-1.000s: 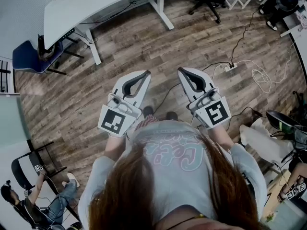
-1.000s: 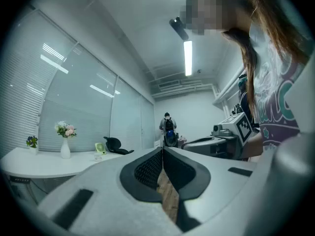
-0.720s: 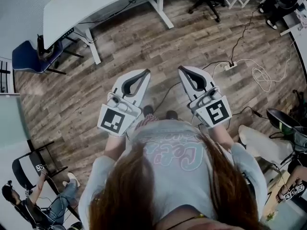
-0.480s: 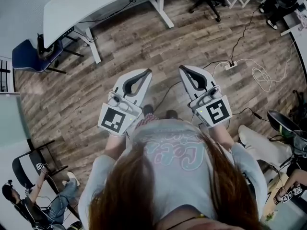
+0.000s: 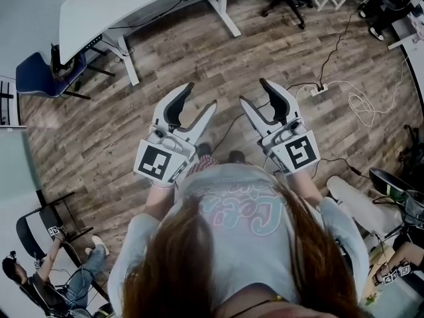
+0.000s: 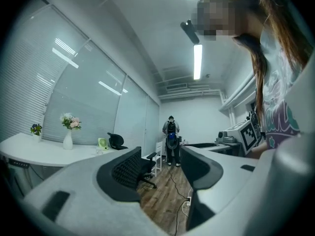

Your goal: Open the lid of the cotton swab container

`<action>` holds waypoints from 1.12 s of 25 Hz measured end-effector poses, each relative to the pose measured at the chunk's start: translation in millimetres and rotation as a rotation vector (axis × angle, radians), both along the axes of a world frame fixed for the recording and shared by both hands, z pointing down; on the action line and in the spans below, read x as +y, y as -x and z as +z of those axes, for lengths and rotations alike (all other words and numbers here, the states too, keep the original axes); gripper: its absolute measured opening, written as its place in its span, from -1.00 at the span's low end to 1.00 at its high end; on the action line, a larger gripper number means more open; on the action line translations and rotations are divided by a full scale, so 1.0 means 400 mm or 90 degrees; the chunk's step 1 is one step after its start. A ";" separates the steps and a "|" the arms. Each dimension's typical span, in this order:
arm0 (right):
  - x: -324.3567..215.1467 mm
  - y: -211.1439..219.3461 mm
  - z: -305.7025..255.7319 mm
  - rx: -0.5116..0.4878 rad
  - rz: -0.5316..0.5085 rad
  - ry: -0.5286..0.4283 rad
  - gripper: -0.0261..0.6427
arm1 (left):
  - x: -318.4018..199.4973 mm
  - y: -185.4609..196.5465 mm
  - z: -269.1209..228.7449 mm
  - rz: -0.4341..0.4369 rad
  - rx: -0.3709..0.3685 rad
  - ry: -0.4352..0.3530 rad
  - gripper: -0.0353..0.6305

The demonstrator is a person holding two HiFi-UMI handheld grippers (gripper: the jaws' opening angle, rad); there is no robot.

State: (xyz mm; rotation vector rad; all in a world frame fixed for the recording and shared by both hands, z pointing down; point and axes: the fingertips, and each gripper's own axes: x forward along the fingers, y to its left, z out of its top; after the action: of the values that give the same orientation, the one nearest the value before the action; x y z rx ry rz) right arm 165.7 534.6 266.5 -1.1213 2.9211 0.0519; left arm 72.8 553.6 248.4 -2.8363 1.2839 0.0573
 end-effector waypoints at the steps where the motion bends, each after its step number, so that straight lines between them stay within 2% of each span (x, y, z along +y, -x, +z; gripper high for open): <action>1: -0.006 -0.003 0.000 -0.003 0.007 0.001 -0.18 | -0.003 0.004 -0.001 -0.002 0.002 -0.001 -0.21; 6: -0.031 -0.022 -0.014 -0.023 0.039 0.000 0.11 | -0.020 0.028 -0.004 -0.032 0.001 -0.011 -0.09; 9: -0.039 -0.027 -0.017 -0.021 0.050 -0.002 0.19 | -0.023 0.033 -0.008 -0.034 0.000 -0.014 -0.06; 17: -0.046 0.012 -0.008 -0.021 0.046 0.010 0.22 | -0.031 0.068 -0.003 -0.030 -0.006 -0.015 -0.06; 28: -0.067 0.112 -0.009 -0.028 0.061 0.030 0.22 | -0.055 0.176 -0.008 -0.012 -0.008 -0.019 -0.06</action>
State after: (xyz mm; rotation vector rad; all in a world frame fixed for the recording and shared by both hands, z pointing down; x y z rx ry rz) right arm 120.7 507.8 262.7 -1.2525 2.8422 -0.0398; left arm 2.2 531.6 245.3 -2.7954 1.2958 0.0570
